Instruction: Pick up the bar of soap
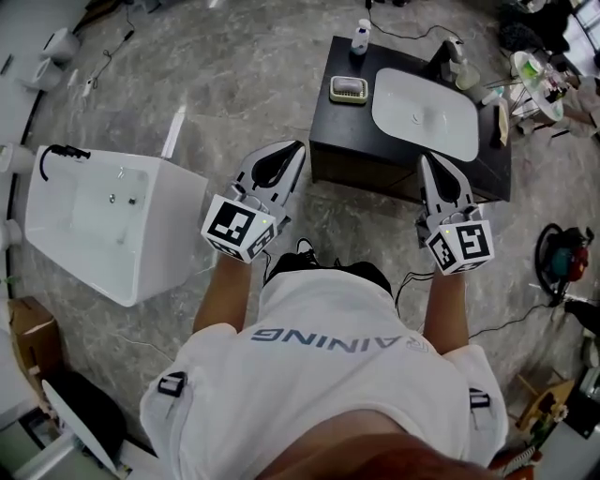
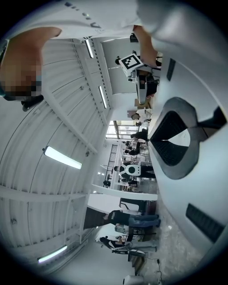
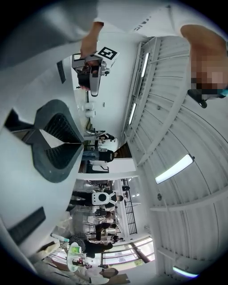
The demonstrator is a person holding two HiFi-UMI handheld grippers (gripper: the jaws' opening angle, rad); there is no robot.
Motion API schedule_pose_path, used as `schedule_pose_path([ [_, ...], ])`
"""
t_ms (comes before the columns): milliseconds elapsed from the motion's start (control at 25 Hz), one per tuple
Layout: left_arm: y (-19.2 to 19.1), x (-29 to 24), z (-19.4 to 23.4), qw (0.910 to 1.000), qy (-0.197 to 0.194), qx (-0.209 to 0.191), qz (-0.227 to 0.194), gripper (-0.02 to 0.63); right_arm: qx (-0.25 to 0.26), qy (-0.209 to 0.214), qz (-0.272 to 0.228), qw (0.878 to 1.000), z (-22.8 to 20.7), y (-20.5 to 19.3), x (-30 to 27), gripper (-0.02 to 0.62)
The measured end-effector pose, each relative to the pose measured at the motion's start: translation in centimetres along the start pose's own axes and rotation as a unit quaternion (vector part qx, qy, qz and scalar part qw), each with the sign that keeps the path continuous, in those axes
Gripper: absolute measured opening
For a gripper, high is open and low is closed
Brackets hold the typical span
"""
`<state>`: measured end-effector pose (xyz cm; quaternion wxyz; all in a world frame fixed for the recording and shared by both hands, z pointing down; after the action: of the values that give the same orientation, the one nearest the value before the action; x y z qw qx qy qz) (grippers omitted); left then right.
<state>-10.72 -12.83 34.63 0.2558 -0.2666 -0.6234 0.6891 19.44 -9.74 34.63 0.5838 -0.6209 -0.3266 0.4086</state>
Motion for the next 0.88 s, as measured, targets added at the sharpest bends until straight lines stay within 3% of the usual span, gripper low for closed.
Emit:
schedule_pose_path([
  [480,-0.7,-3.3,6.4,0.9993,0.033,0.011,0.014,0.009,0.020,0.056,0.017,0.998,-2.2,-0.3,-9.2,0.015],
  [880,-0.2,-11.5,6.9,0.9933,0.110,0.011,0.035,0.009,-0.003,0.135,0.012,0.991,-11.9,-0.6,-16.0,0.015],
])
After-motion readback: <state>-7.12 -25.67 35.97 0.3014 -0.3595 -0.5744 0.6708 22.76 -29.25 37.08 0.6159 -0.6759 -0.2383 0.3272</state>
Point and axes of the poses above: the fingertips, and each gripper's own axes: x backward along the fingers, z to its left, y out of its top, the point moved 8 cm from there along x, backward along the fingers, and after that the axes turned 2 degrees about x, right-handed, at the moved point
